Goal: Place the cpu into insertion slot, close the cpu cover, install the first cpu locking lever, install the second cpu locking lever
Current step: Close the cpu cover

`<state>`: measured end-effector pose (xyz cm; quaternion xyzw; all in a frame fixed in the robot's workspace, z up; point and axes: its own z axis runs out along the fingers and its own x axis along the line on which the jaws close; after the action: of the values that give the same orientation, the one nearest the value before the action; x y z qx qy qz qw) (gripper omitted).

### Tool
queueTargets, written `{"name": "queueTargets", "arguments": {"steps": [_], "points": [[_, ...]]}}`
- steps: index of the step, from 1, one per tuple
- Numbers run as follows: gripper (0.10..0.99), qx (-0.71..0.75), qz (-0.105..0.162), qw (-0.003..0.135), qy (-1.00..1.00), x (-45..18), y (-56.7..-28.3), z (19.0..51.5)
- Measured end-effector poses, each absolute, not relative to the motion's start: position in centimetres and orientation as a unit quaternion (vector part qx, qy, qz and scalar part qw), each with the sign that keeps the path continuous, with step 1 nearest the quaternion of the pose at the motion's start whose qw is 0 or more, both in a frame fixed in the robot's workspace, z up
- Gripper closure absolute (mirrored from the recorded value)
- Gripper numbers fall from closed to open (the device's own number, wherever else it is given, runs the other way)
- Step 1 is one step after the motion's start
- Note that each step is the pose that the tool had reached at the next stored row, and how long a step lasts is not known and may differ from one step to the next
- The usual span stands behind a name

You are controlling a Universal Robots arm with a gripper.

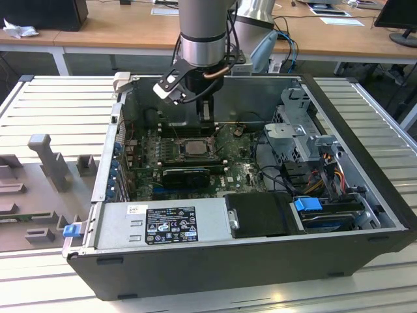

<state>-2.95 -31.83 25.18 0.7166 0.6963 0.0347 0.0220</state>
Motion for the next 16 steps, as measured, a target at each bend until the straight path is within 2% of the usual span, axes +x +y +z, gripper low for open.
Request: {"name": "queueTargets", "arguments": {"steps": [16], "points": [[0.980, 0.717, 0.035, 0.022, 0.696, -2.04, -31.83, 25.64]]}}
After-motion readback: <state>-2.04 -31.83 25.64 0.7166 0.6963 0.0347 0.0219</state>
